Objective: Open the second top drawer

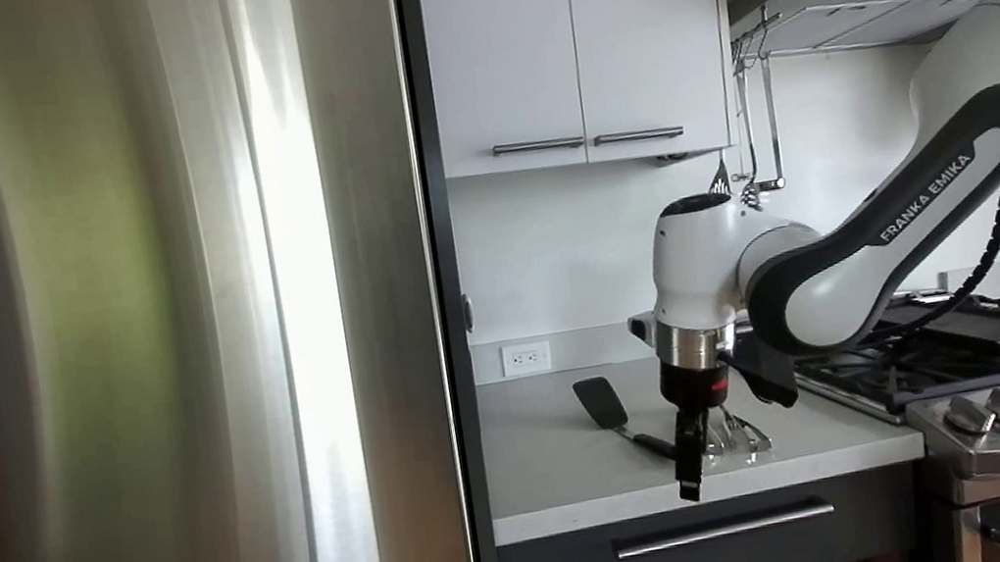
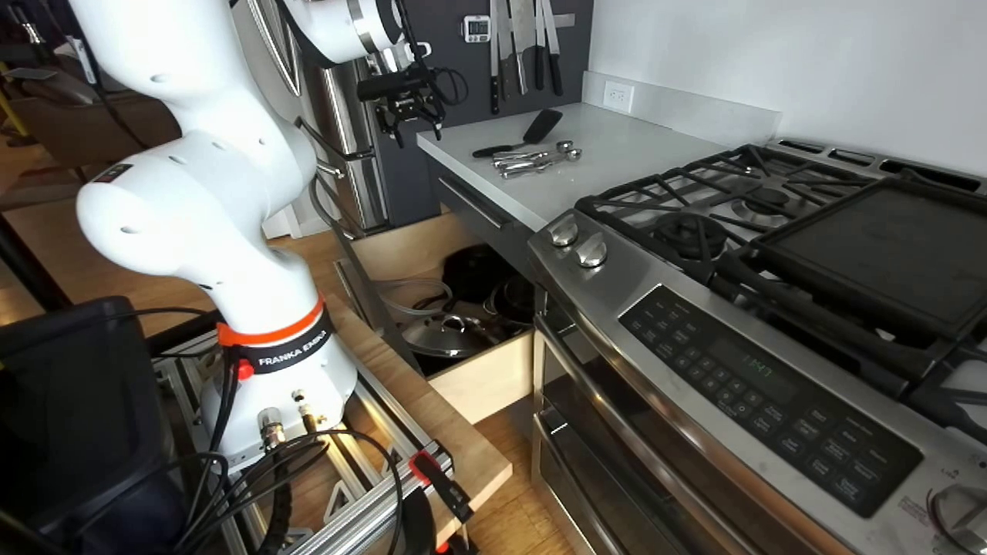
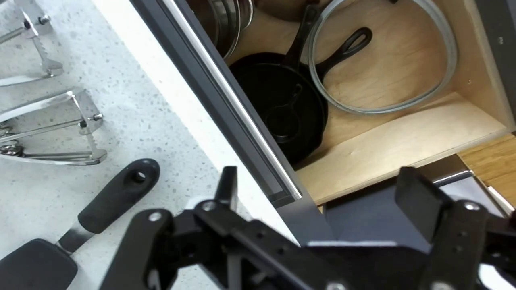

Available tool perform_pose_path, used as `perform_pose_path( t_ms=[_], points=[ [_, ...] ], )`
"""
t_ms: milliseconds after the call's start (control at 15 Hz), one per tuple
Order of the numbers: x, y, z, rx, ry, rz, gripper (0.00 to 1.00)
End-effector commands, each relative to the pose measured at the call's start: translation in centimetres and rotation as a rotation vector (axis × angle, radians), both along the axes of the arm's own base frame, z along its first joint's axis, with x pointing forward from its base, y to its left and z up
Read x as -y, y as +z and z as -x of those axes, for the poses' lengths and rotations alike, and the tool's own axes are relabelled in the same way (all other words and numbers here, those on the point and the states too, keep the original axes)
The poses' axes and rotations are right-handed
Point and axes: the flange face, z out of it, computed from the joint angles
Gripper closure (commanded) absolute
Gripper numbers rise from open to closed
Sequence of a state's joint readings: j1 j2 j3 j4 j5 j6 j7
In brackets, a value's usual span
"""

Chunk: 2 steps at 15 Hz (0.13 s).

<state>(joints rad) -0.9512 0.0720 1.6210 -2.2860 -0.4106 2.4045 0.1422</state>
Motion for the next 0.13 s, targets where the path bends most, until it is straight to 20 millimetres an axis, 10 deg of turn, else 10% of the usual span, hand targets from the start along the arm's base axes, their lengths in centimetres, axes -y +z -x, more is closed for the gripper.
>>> perform_pose_path(
  t_ms=[0,67],
  points=[
    [-0.10,0.00,0.08,0.000,0.002,0.001,0.00],
    [-0.19,0.00,0.15,0.001,0.005,0.001,0.00]
  ],
)
